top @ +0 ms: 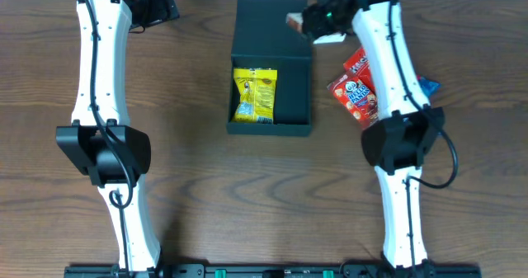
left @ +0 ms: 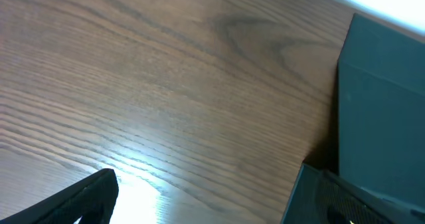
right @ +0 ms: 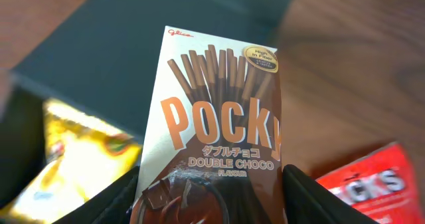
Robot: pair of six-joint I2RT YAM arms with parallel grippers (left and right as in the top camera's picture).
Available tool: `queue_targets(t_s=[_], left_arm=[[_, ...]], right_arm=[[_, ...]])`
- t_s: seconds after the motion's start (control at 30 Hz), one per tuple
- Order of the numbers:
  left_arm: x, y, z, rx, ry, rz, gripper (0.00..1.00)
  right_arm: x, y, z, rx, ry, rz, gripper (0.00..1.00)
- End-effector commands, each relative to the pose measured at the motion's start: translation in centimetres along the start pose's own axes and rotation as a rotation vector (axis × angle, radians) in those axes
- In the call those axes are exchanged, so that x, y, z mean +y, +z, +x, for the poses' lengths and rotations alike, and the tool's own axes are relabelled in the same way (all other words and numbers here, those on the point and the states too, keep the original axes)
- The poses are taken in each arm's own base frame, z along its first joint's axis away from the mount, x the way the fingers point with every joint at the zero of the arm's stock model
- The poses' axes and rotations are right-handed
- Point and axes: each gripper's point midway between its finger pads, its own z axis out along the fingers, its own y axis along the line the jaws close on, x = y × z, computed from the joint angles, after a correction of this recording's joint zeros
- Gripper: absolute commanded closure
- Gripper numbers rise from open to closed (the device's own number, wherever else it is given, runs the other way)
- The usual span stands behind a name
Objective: Pack container
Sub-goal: 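Carry the Pocky box into the black box beside the yellow bag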
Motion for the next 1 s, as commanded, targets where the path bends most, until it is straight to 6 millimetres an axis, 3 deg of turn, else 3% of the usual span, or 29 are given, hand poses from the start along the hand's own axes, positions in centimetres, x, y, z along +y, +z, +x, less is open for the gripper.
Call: queue_targets(t_s=[0.0, 0.13, 0.27, 0.33, 0.5, 0.57, 0.8, 0.97], left_arm=[[0.5, 0.8, 0.1, 0.010, 0.050, -0.026, 0.05], [0.5, 0.8, 0.1, 0.010, 0.067, -0.026, 0.05], [0.6, 0.8, 0.3, 0.017, 0.085, -0.028, 0.05], [0.6, 0.8, 0.3, 0.018, 0.085, -0.029, 0.05], [0.6, 0.8, 0.3, 0.019, 0.084, -0.028, 0.05], [0.6, 0.8, 0.5, 0.024, 0.084, -0.027, 0.05], [0.6, 0.7, 0.6, 0.032, 0.084, -0.028, 0.05], [0.7, 0.7, 0.9, 0.043, 0.084, -0.031, 0.05]], right_arm=[[2.7, -5.6, -1.3, -0.081, -0.029, 0.017, 0.41], [4.6, -8.5, -0.3, -0.069, -0.057, 0.018, 0.42], [5.0, -12.1, 0.6, -0.094, -0.042, 0.016, 0.42], [5.1, -12.5, 1.9, -0.074, -0.025, 0.015, 0.43], [5.0, -9.9, 6.1, 0.033, 0.062, 0.014, 0.46], [6.0, -8.3, 7.0, 0.075, 0.090, 0.007, 0.48], [9.6, -4.9, 7.8, 0.084, 0.145, -0.006, 0.47], [9.5, -2.8, 10.0, 0.108, 0.288, 0.146, 0.50]])
